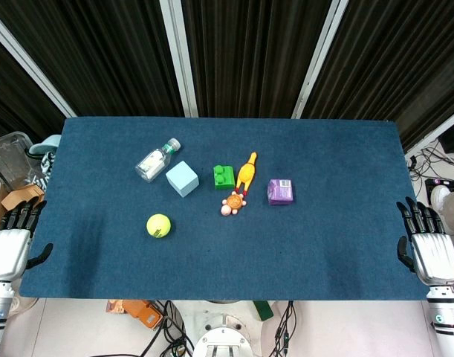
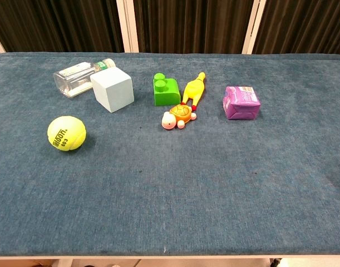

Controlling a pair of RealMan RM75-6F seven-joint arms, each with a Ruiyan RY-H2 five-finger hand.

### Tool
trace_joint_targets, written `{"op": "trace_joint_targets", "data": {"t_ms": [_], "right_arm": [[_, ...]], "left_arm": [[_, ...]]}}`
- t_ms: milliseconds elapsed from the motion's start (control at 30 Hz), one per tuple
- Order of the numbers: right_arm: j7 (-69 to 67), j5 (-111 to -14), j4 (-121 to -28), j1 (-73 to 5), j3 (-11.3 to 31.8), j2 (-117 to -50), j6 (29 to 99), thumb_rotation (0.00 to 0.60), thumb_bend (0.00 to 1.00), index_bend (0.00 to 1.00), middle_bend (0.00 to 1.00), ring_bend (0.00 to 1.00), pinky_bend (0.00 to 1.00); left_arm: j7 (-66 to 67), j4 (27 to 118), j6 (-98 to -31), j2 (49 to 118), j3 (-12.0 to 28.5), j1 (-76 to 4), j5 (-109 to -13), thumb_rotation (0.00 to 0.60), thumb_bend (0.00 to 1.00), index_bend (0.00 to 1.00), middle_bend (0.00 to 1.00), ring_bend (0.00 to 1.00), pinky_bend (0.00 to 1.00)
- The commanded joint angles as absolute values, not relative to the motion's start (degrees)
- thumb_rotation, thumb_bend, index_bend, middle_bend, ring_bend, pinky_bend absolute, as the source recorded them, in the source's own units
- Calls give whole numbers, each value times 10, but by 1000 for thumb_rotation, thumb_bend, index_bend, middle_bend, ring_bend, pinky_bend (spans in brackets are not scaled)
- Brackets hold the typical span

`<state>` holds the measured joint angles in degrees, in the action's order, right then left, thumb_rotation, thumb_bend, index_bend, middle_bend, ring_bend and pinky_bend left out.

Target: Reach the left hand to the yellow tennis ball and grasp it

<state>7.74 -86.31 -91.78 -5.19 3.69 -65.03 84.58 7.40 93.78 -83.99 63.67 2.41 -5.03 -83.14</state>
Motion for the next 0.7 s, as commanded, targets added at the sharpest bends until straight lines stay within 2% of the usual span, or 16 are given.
{"op": "trace_joint_targets", "data": {"t_ms": [33,500,700], "right_arm": [[78,-863,-918,-52,37,-650,845,600,850,0,12,104,131],[79,-860,-920,-52,37,-649,844,600,850,0,12,105,130],[77,-858,-924,-49,36,-649,846,600,850,0,12,105,129]], "left_arm": [[73,938,-841,636,24,-50,-832,600,267,60,0,0,129],[67,934,-838,639,24,-52,-835,600,267,60,0,0,129],[56,935,-825,659,16,-67,-866,600,250,60,0,0,129]]}}
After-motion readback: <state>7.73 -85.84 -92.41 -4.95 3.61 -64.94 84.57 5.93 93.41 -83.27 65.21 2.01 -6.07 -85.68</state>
